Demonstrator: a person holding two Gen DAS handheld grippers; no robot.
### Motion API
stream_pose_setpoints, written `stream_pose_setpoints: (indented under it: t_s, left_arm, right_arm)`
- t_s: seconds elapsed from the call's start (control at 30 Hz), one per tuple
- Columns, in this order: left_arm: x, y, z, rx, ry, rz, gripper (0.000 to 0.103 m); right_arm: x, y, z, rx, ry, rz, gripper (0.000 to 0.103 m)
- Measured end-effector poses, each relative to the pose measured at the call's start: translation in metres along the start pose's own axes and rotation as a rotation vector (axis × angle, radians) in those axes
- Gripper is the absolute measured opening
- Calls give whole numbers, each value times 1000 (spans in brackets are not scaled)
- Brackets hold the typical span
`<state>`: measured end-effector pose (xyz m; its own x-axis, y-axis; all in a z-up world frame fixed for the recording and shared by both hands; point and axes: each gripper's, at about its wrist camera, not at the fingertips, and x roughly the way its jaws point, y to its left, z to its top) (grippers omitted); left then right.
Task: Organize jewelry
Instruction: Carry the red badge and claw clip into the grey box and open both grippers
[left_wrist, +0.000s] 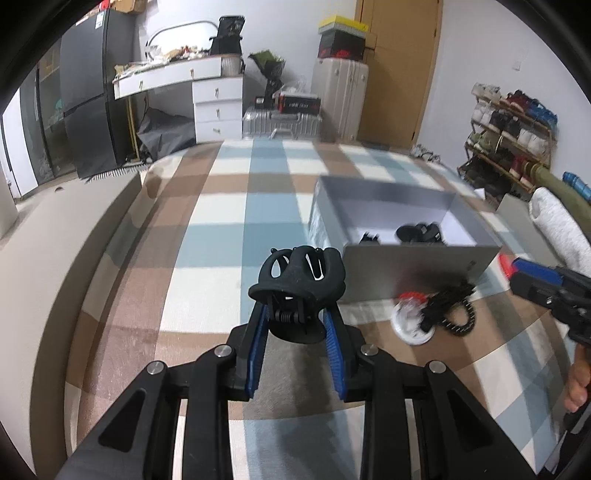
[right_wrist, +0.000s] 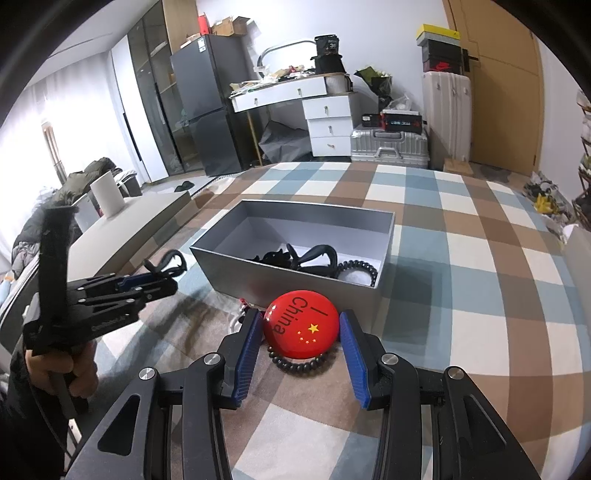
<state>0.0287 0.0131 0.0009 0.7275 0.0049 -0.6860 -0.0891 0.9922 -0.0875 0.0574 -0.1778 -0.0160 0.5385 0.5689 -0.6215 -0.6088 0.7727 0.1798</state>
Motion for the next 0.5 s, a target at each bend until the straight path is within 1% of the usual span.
stream_pose_setpoints:
  t_s: [0.2, 0.37, 0.5]
  left_arm:
    - [-10, -8, 14, 22, -82, -36, 24]
    - [-8, -14, 21, 47, -126, -52, 24]
    - [0, -19, 26, 62, -138, -59, 24]
  right_arm:
    - [-4, -4, 4, 17, -24, 0, 42]
    - [-7, -5, 10, 20, -51, -1, 42]
    - [-10, -4, 15, 25, -80, -2, 42]
